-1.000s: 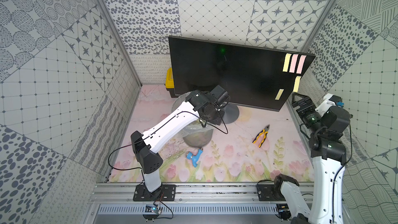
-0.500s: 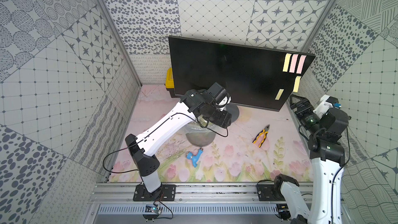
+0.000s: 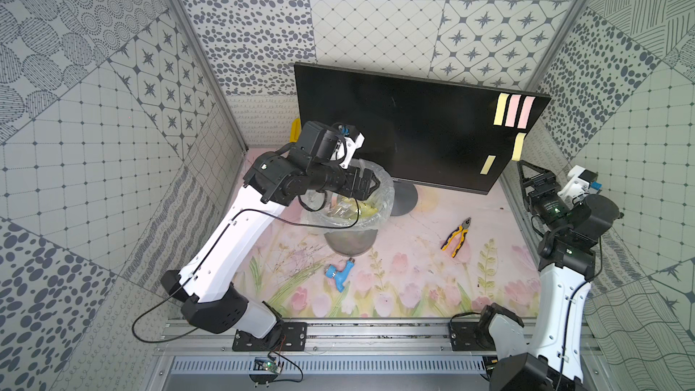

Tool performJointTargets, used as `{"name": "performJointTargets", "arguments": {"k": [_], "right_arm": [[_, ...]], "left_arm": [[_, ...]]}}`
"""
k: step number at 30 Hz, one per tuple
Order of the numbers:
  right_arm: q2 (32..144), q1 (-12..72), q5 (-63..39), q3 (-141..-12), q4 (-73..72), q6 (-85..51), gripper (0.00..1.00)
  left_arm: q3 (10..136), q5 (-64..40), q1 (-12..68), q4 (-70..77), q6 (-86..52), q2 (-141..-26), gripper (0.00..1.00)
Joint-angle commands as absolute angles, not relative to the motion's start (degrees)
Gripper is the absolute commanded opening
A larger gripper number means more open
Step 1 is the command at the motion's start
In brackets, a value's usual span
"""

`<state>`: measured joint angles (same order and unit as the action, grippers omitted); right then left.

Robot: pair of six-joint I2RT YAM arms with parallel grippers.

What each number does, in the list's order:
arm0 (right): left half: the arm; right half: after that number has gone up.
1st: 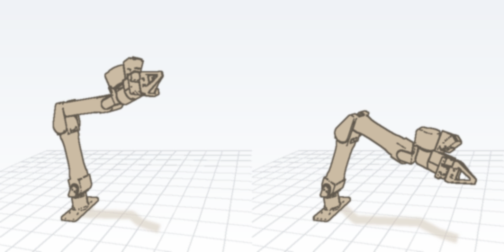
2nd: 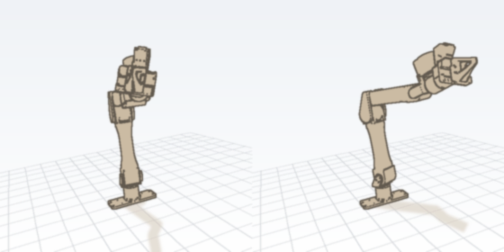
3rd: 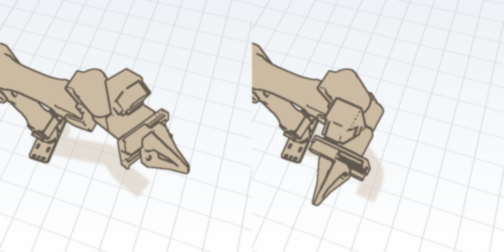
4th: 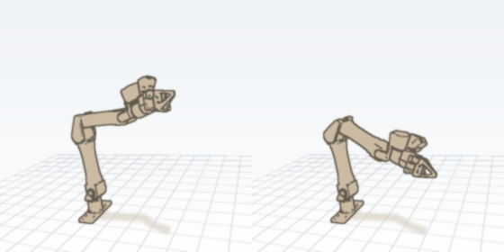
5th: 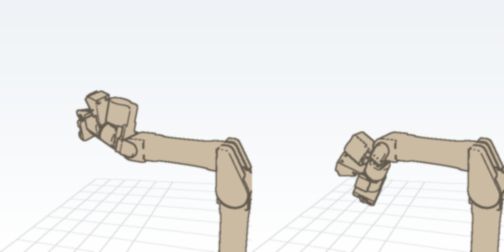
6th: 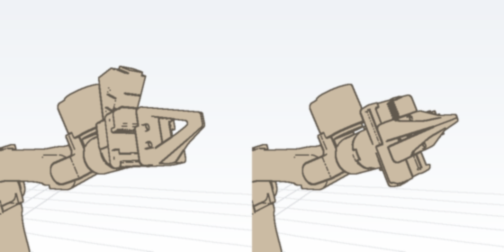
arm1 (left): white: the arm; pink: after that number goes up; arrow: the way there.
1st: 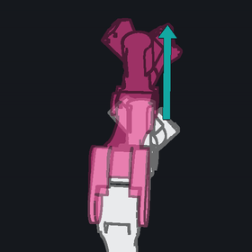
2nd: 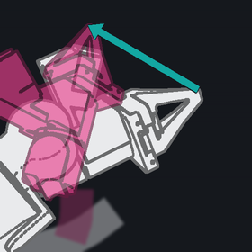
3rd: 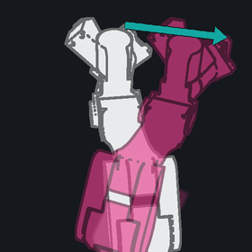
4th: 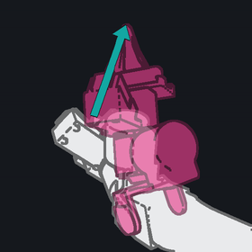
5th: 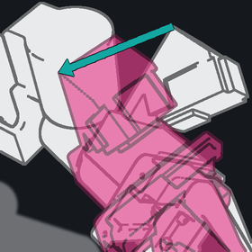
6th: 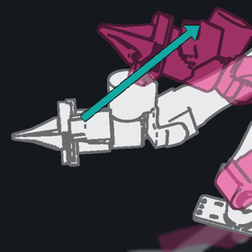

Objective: Remove the sticky note from the monitor
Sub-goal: Tear off the sticky note from the monitor.

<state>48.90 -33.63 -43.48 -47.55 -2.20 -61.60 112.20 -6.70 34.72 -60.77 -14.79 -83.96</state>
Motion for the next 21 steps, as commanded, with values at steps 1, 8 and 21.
{"name": "performJointTargets", "arguments": {"k": [1,8,21], "right_arm": [[51.2,-35.2,-46.8,-45.8,-19.0,-72.0,0.88],[56.1,-35.0,-49.4,-48.4,-20.7,-74.6,0.84],[59.4,-31.1,-50.4,-51.3,-19.7,-75.4,0.60]], "left_arm": [[102.4,-9.8,25.7,-44.6,-16.3,-75.4,0.97],[92.7,-11.5,13.8,-36.1,-20.6,-69.1,0.97],[89.8,-11.9,12.2,-35.1,-20.4,-69.1,0.96]]}}
